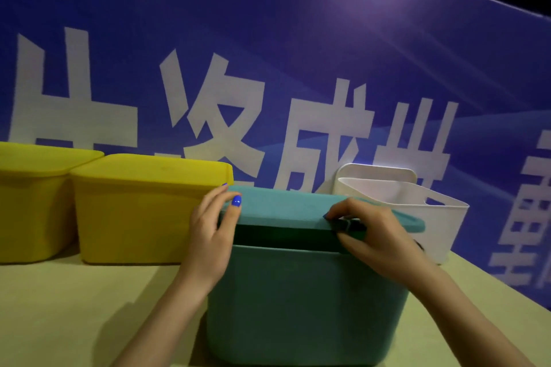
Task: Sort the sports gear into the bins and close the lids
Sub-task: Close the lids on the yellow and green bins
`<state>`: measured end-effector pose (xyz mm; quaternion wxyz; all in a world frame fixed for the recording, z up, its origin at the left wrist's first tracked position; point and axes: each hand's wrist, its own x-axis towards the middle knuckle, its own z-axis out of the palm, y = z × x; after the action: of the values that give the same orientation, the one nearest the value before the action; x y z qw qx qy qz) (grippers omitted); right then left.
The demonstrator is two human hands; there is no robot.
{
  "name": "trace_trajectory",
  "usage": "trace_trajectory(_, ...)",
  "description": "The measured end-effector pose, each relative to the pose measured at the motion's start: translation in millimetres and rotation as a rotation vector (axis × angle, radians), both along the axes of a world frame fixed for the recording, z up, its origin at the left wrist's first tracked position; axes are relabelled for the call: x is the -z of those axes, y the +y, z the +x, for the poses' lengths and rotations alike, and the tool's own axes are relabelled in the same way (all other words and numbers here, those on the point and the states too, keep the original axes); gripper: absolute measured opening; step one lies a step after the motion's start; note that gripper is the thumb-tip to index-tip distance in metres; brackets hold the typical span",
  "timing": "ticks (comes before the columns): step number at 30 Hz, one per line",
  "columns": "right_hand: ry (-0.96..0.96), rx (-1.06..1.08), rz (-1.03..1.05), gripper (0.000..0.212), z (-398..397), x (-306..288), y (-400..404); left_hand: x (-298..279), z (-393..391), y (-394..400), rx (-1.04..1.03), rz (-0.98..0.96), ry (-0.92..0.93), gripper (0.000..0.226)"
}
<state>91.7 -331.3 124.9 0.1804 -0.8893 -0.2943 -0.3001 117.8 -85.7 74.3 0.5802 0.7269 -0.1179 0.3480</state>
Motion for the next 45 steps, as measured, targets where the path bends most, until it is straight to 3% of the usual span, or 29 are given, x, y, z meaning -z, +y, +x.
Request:
trace_trajectory(4,-0.211,0.094,-0.118,0.022,-10.1,10.5,-2.5,16.7,-8.8,3.5,0.043,-0.007,-0.037,0.028)
trace_trajectory(12,-0.310,0.182,-0.094,0.055,-18.0,23.9,-9.8,30.9,-14.0,26.6,0.053,0.243,-0.098,0.046)
trace_trajectory(23,-0.210,0.207,0.083,0.066,-18.5,39.7,-26.8,28.6,-15.2,38.8,0.097,0.351,-0.045,0.055)
trace_trajectory(25,-0.127,0.306,0.138,0.067,-14.3,34.4,-35.7,19.4,-9.5,41.1,0.082,0.326,-0.042,0.063)
trace_trajectory(28,0.152,0.415,0.183,0.034,2.9,20.9,-52.6,-8.9,12.0,38.8,0.066,0.420,0.095,0.044)
trace_trajectory(30,0.415,0.386,0.220,0.033,14.1,9.3,-59.4,-31.7,28.6,32.3,0.125,0.699,0.354,0.038)
trace_trajectory(33,0.668,0.325,0.224,0.038,19.9,2.9,-62.7,-53.4,52.4,19.6,0.122,1.109,0.639,0.072)
trace_trajectory(40,0.585,0.316,0.251,0.034,21.4,12.2,-69.4,-53.2,72.0,6.4,0.081,1.196,0.597,0.092)
trace_trajectory(44,0.591,0.285,0.296,0.039,23.1,16.5,-71.4,-55.1,68.6,8.8,0.088,1.239,0.607,0.126)
trace_trajectory(45,0.577,0.280,0.305,0.041,23.3,17.8,-71.9,-54.1,68.1,8.5,0.087,1.243,0.613,0.122)
